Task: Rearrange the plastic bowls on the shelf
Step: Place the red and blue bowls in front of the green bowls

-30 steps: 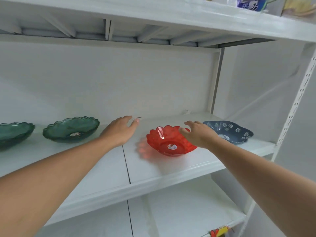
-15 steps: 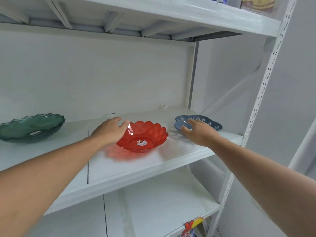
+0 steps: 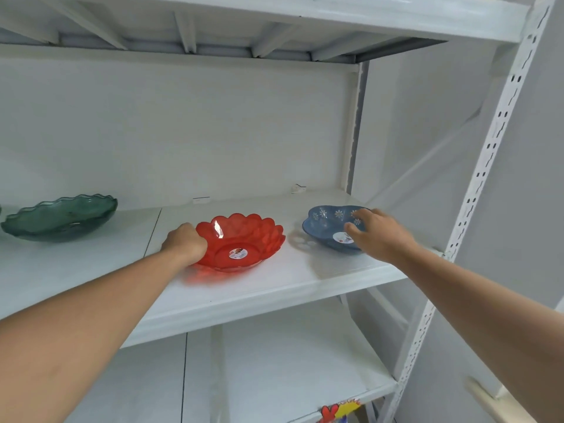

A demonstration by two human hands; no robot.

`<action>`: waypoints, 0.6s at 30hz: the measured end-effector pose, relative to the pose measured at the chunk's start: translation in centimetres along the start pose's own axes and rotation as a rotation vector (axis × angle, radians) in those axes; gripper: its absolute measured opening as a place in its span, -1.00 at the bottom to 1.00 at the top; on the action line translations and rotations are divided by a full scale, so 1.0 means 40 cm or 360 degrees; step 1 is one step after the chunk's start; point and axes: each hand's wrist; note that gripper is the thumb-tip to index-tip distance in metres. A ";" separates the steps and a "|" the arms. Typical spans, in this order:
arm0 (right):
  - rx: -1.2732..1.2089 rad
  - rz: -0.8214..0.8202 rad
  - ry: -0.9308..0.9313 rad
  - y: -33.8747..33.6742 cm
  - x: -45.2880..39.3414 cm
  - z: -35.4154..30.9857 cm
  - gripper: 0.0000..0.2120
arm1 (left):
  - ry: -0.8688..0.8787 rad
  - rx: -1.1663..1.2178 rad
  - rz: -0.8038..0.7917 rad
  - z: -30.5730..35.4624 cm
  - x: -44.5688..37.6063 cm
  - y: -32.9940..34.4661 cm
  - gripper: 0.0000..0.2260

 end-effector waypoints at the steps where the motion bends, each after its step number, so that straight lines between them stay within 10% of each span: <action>1: 0.0009 0.0015 0.0015 -0.003 0.001 0.006 -0.46 | -0.0006 0.0045 0.0008 -0.001 -0.008 0.001 -0.60; 18: -0.0069 -0.0110 0.0693 0.029 -0.062 0.177 -0.55 | 0.0053 0.0608 0.0145 0.150 -0.037 -0.033 -0.64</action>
Point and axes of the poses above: each hand's wrist, its own x-axis away from the middle knuckle, its own y-axis out of the palm, z = x × y, and after that the axes turned 9 degrees about z, right-handed
